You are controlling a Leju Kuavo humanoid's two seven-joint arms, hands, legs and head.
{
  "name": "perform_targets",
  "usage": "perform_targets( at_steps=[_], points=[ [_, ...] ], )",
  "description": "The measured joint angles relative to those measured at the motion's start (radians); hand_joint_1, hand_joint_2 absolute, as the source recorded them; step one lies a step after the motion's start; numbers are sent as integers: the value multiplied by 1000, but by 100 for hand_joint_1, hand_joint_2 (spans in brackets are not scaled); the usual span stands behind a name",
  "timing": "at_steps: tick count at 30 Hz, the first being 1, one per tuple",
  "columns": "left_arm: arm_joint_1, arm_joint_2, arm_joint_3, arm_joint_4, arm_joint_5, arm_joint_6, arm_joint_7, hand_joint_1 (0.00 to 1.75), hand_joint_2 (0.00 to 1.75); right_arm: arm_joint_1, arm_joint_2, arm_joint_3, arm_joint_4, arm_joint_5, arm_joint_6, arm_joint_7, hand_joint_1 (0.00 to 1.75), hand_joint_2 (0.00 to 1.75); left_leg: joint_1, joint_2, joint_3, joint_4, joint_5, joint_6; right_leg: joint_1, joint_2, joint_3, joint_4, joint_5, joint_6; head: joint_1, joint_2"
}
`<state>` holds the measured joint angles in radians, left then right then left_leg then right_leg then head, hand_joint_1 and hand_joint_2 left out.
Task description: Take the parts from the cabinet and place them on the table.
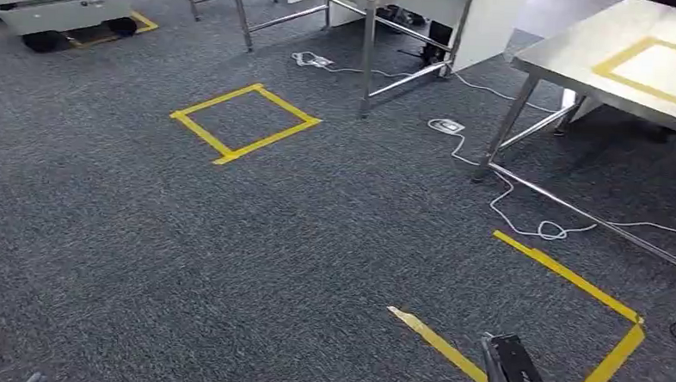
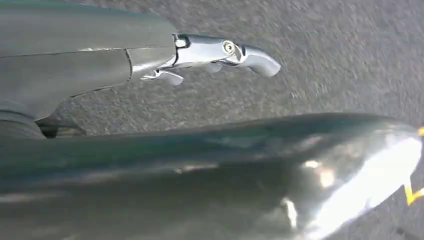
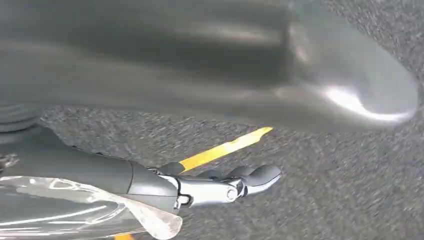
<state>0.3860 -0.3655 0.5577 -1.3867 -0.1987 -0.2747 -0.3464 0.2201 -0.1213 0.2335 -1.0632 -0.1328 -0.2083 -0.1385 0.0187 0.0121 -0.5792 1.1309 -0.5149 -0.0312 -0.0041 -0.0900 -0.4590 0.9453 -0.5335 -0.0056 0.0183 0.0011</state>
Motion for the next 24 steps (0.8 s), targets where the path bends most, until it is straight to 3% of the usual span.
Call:
perform_targets(
  at_steps=[1, 2, 4, 6, 7, 8, 9, 11, 12, 13, 15, 16, 17, 18, 19, 21, 22, 23, 24],
  points=[
    [0, 0, 0, 0, 0, -2, 0, 0, 0, -1, 0, 0, 0, 0, 0, -1, 0, 0, 1, 35, 58, -99, 28, 1, 0, -14, 2, 6, -5, 7, 0, 0],
    [-2, 0, 0, 1, 0, -5, 0, 0, 0, -1, -2, 0, 0, 0, 0, -1, 0, 0, -10, 76, 81, -127, 13, 6, 5, -23, -1, 10, -10, 16, -2, 0],
    [-1, 1, 0, 1, 0, -7, 0, 0, 0, -2, -2, 2, 0, 0, 0, -2, 0, 0, -13, 61, 67, -135, 8, 30, 8, -46, 12, 15, -12, 28, 0, 0],
    [3, 1, 0, 2, 0, -7, 0, 0, 0, -8, -2, 3, -2, 0, 0, -2, 0, 0, -14, 36, 56, -139, 15, 45, 7, -69, 11, 14, -11, 40, -1, 0],
    [4, 1, 0, 2, -1, -7, 0, 0, 0, -10, -2, 3, -2, 0, 0, -2, 0, 0, -9, 26, 59, -146, 21, 54, 2, -21, -1, 25, -29, 48, 5, 0],
    [3, 2, 1, 2, 0, -7, -1, 0, 0, -9, -2, 4, -2, 0, 0, -4, 0, 0, -9, 16, 56, -147, 24, 59, -2, 35, -21, 67, -60, 49, 12, 0],
    [0, 2, 2, 2, 0, -7, -1, 0, 0, -7, -3, 4, -1, 0, 0, -3, 0, 0, -9, 5, 51, -147, 25, 62, -4, 65, -58, 143, -97, 51, 14, 0],
    [-2, 2, 1, 2, -2, -7, -1, 0, 0, 5, -4, 4, 0, -1, 0, -1, 0, 0, -13, -25, 45, -146, 28, 67, -5, 87, -150, 322, -157, 52, 14, 0],
    [-1, 2, 2, 3, -3, -7, -1, 0, 0, 8, -4, 5, 0, -3, -1, 1, 0, 0, -14, -37, 45, -146, 28, 67, -5, 88, -169, 348, -152, 52, 13, 0],
    [2, 2, 2, 3, -3, -7, -1, 0, 0, 11, -5, 5, -1, -5, -2, 4, 0, 0, -15, -51, 47, -145, 28, 67, -5, 88, -165, 328, -122, 50, 13, 0],
    [2, 2, 2, 3, -5, -7, -1, 0, 0, 14, -6, 4, -7, -9, -6, 7, 0, 0, -15, -79, 51, -144, 28, 66, -6, 104, -105, 177, -21, 46, 14, 0],
    [2, 2, 2, 3, -7, -7, -1, 0, 0, 14, -7, 4, -9, -10, -6, 7, 0, 0, -15, -91, 53, -143, 28, 64, -7, 135, -69, 91, 25, 42, 14, 0],
    [1, 2, 2, 3, -7, -7, -2, 0, 0, 14, -9, 4, -9, -10, -6, 7, 0, 0, -20, -101, 49, -140, 28, 58, -9, 181, -57, 59, 17, 39, 13, 0],
    [0, 2, 2, 3, -7, -7, -3, 0, 0, 15, -9, 3, -11, -11, -7, 8, 0, 0, -19, -115, 40, -135, 30, 52, -12, 174, -45, 31, 7, 39, 13, 0],
    [2, 2, 2, 3, -7, -7, -4, 0, 0, 15, -10, 3, -12, -11, -7, 10, 0, 0, -16, -122, 32, -136, 35, 44, -9, 166, -42, 39, 6, 37, 12, 0],
    [10, 3, 2, 3, -7, -7, -4, 0, 0, 14, -10, 3, -18, -11, -9, 10, 0, 0, -13, -143, 22, -139, 43, 31, -8, 148, -45, 37, 13, 27, 12, 0],
    [11, 3, 3, 3, -7, -7, -4, 0, 0, 14, -10, 3, -20, -11, -9, 10, 0, 0, -13, -111, 22, -128, 32, 30, -14, 131, -41, 26, 19, 17, 12, 0],
    [9, 3, 3, 3, -7, -6, -5, 0, 0, 14, -10, 3, -22, -10, -9, 9, 0, 0, -18, -58, 6, -94, 4, 25, -13, 119, -40, 24, 20, 13, 6, 0],
    [6, 3, 2, 3, -7, -6, -4, 0, 0, 17, -10, 3, -22, -10, -9, 10, 0, 0, -16, -38, -24, -30, -34, 20, -11, 104, -39, 24, 19, 9, 4, 0]
  ],
)
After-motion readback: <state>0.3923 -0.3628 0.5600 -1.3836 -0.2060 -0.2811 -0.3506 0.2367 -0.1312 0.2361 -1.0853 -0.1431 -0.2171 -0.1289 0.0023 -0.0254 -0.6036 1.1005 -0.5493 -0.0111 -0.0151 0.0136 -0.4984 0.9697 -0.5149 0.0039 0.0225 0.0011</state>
